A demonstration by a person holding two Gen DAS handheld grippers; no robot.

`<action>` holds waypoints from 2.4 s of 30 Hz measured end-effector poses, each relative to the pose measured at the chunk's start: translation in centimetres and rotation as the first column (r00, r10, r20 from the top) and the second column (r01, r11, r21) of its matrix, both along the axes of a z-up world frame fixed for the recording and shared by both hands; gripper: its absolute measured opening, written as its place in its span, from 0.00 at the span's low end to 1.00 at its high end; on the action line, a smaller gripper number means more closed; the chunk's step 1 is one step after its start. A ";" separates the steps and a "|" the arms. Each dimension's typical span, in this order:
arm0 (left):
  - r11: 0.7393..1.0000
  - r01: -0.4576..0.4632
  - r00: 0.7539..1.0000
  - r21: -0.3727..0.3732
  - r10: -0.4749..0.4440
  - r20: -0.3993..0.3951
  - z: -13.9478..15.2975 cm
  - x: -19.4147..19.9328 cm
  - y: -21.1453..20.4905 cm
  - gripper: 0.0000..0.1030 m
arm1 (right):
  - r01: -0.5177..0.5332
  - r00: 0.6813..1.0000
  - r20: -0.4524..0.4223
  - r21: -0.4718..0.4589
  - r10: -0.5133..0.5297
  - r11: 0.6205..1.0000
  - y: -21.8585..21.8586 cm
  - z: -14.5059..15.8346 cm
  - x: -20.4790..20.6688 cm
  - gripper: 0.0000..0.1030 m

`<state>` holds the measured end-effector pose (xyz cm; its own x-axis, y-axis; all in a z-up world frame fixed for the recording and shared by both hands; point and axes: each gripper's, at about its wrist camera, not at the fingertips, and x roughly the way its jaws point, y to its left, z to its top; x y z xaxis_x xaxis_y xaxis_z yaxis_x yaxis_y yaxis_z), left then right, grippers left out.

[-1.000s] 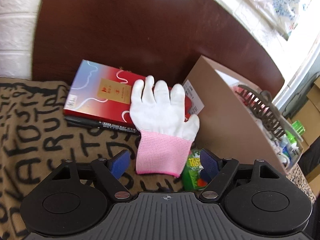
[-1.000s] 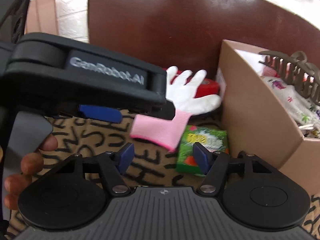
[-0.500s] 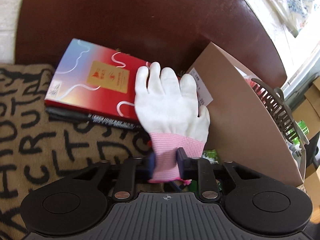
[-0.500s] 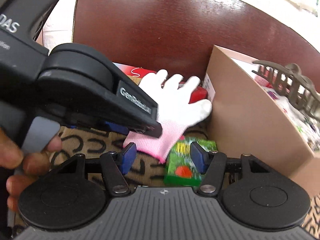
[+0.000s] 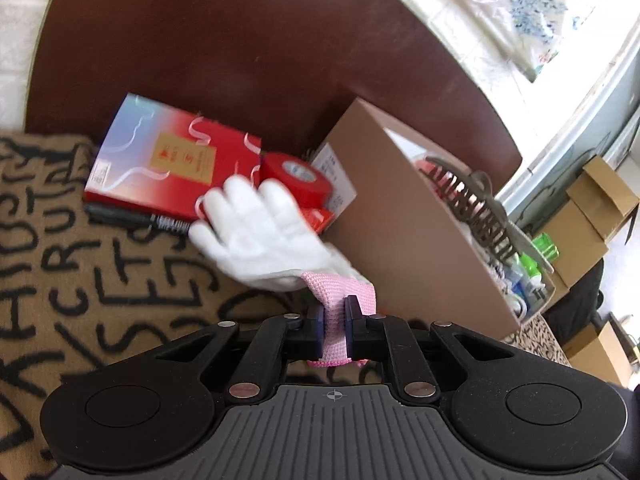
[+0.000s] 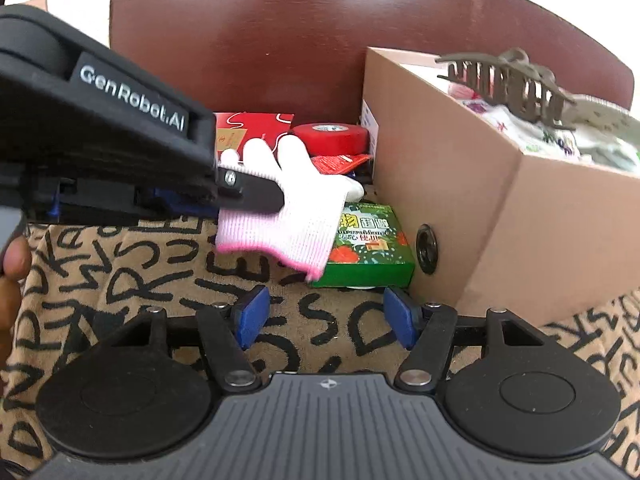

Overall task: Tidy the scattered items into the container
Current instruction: 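Grasp the glove by its pink cuff with the left gripper and lift, then grasp the green snack box with the right gripper while the left gripper holds the glove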

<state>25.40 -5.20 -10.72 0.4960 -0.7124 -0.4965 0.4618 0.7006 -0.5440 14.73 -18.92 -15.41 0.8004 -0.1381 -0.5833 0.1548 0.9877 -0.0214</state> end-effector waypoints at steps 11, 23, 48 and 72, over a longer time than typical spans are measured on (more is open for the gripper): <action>0.997 0.071 0.997 0.031 -0.072 0.018 -0.5 3.5 -3.9 0.77 | 0.031 0.999 0.016 0.058 -0.031 0.998 -0.3 -0.4 -0.1 0.68; 0.975 0.196 0.981 0.104 -0.196 -0.008 -1.8 4.2 -5.0 0.64 | 0.100 0.994 0.024 0.076 -0.102 0.992 0.4 -0.4 -0.7 0.56; 0.999 0.051 0.987 -0.016 -0.052 -0.150 -1.6 -12.2 0.0 0.64 | -0.142 0.990 0.012 0.061 0.142 0.988 -0.8 2.3 -12.3 0.54; 0.994 -0.111 0.971 -0.015 0.105 -0.215 -3.3 -3.8 -1.6 0.22 | -0.023 0.999 -0.020 0.125 0.026 0.992 -3.1 -0.4 -8.1 0.64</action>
<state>21.61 -6.82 -14.03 0.4550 -0.6751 -0.5807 0.2551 0.7236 -0.6413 6.64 -22.00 -15.83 0.7898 -0.0436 -0.6118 0.1311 0.9864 0.0989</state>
